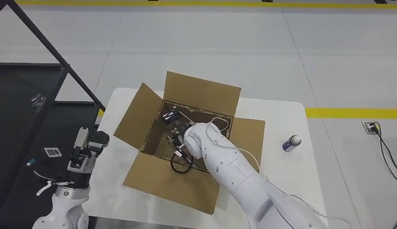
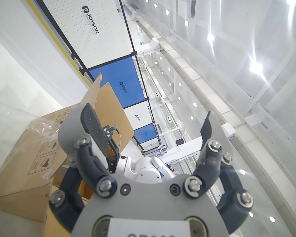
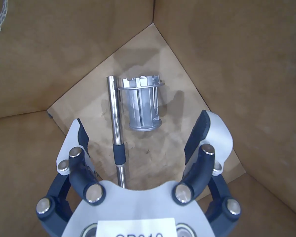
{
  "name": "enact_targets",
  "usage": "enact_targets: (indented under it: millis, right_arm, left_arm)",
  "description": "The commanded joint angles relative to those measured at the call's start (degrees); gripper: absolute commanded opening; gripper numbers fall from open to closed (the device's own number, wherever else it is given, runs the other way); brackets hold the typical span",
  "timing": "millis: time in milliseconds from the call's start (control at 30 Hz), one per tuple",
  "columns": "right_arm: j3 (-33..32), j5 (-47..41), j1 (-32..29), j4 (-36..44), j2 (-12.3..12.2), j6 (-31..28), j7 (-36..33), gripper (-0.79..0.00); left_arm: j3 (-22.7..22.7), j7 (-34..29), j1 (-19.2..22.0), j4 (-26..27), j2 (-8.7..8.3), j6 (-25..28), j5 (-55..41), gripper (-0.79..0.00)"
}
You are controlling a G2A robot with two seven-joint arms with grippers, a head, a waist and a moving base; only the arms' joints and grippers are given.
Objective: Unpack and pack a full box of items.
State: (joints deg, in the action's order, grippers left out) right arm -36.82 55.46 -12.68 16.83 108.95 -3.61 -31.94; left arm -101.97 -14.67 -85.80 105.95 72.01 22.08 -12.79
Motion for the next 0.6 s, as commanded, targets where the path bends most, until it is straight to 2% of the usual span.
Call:
enact_targets:
  millis: [0, 467, 567]
  right_arm:
    - [-0.22, -0.49, 0.07, -0.90, 0.38, 0.18, 1.33, 0.000]
    - [-0.11, -0.33, 0.33, -1.64, 0.75, 0.29, 1.19, 0.000]
    - [-0.47, -0.24, -0.95, -1.16, 0.41, 0.85, 4.23, 0.000]
  left_arm:
    - [0.35, 0.11, -0.13, 0.15, 0.02, -0.06, 0.30, 0.000]
    - [0.46, 1.14, -0.95, 0.25, 0.03, -0.78, 1.64, 0.000]
    - [0.42, 2.44, -0.74, -0.04, 0.04, -1.15, 3.34, 0.000]
